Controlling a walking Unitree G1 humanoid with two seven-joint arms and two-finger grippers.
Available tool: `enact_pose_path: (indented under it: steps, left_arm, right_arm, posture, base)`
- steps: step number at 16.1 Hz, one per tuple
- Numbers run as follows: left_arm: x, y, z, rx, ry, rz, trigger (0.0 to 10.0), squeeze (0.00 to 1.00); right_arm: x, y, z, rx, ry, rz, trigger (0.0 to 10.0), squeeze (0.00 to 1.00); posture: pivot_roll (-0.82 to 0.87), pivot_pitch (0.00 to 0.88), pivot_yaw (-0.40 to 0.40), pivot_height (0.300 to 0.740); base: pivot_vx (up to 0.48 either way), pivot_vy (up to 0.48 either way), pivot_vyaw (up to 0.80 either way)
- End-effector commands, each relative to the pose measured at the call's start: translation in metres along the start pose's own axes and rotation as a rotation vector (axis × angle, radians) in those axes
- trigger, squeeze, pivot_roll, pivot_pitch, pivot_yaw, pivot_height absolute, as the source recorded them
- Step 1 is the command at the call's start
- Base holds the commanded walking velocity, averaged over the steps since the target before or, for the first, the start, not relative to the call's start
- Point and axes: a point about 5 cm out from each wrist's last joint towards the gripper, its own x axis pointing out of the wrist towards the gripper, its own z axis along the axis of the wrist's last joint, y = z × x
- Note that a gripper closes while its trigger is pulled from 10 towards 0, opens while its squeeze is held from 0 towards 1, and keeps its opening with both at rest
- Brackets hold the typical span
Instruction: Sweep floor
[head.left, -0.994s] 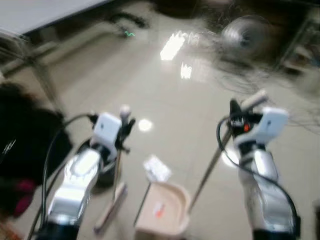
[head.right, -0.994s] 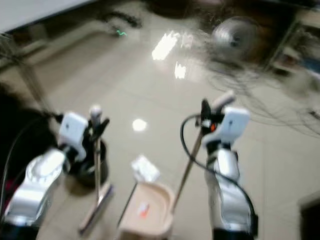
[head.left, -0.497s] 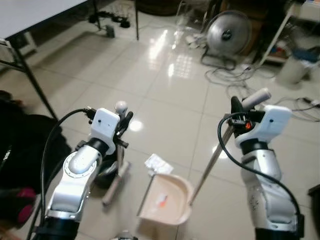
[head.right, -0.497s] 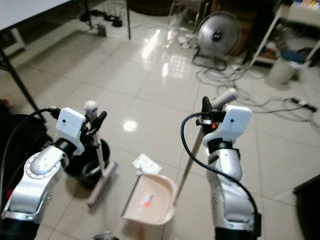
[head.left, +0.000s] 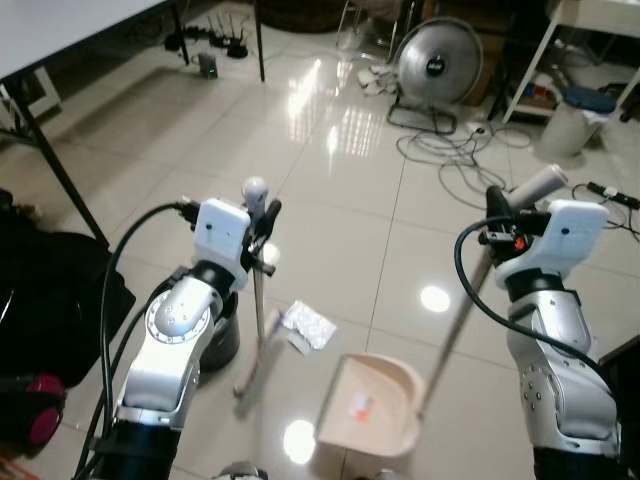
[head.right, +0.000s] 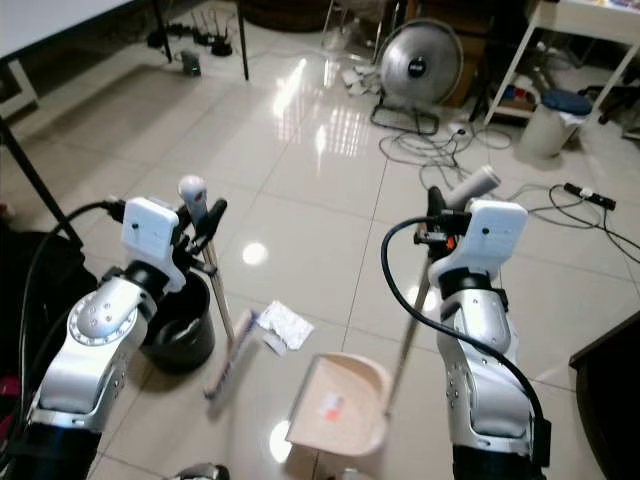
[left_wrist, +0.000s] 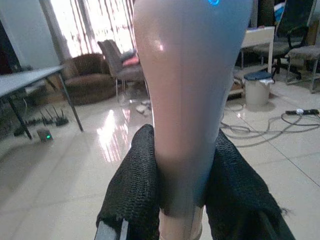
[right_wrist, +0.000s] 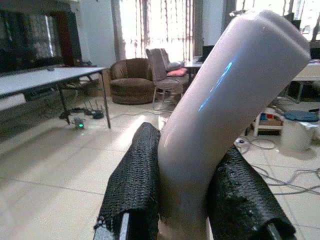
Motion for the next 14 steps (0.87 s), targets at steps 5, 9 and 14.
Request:
enact_pose_path:
  steps: [5, 9, 14]
  left_arm:
    - [0.0041, 0.0002, 0.0073, 0.026, -0.042, 0.002, 10.0, 0.00]
    - [0.0036, 0.0023, 0.0061, 0.033, -0.036, 0.000, 10.0, 0.00]
    - [0.0041, 0.0017, 0.0055, 0.039, -0.030, -0.012, 10.0, 0.00]
  right_arm:
    - [0.0014, 0.0019, 0.0030, -0.029, -0.023, 0.007, 10.0, 0.00]
    - [0.0010, 0.0034, 0.0024, -0.022, -0.023, 0.010, 10.0, 0.00]
    - [0.0002, 0.0032, -0.0006, 0.006, -0.011, -0.010, 10.0, 0.00]
  posture:
    - [0.00, 0.075, -0.034, 0.740]
    - [0.00, 0.078, -0.031, 0.740]
    - [0.01, 0.078, -0.026, 0.740]
  base:
    - [0.292, 0.000, 0.00]
    - [0.294, 0.000, 0.00]
    - [0.292, 0.000, 0.00]
